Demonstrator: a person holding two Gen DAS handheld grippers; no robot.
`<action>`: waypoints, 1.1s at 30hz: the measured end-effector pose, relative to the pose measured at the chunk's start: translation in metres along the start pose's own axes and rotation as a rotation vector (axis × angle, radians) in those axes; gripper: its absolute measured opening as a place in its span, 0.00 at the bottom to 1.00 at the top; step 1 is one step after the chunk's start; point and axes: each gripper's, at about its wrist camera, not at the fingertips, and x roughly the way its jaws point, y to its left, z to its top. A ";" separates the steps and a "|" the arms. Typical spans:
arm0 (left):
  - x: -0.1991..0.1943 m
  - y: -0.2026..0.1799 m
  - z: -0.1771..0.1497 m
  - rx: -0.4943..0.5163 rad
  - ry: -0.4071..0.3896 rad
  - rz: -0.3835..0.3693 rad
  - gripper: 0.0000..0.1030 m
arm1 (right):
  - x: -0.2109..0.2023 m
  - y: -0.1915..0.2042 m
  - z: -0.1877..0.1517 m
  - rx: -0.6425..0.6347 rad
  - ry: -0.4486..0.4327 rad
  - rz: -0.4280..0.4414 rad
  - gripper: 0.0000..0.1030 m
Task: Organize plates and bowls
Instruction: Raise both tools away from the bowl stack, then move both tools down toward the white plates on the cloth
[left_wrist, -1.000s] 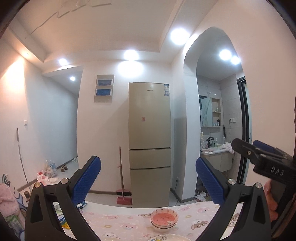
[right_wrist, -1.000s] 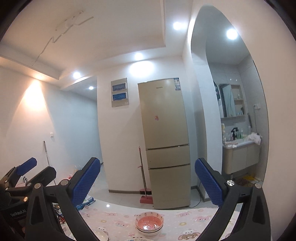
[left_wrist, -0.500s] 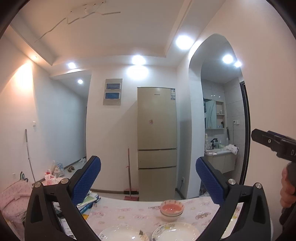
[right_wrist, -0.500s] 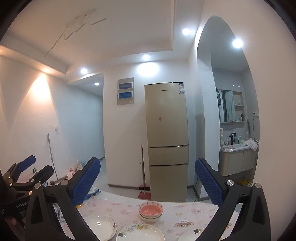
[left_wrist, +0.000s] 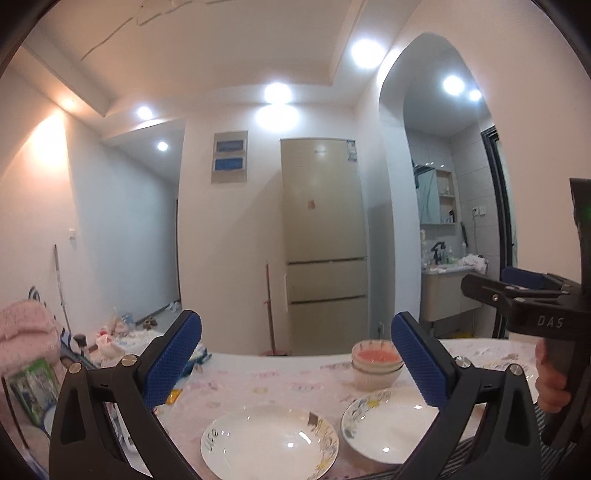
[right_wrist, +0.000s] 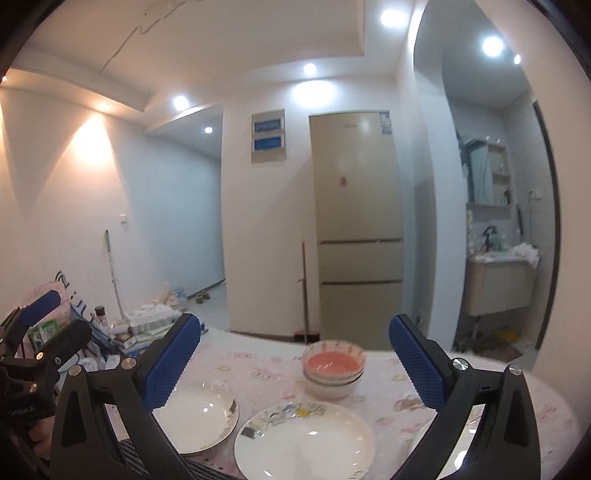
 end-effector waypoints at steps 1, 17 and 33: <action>0.003 0.001 -0.008 0.000 0.006 0.009 0.99 | 0.007 -0.001 -0.008 0.005 0.004 0.016 1.00; 0.012 0.011 -0.072 -0.007 0.022 0.091 0.99 | 0.039 0.012 -0.100 -0.105 -0.054 -0.172 1.00; -0.005 0.013 -0.074 0.007 -0.056 0.198 1.00 | 0.038 0.014 -0.105 -0.125 -0.039 -0.129 1.00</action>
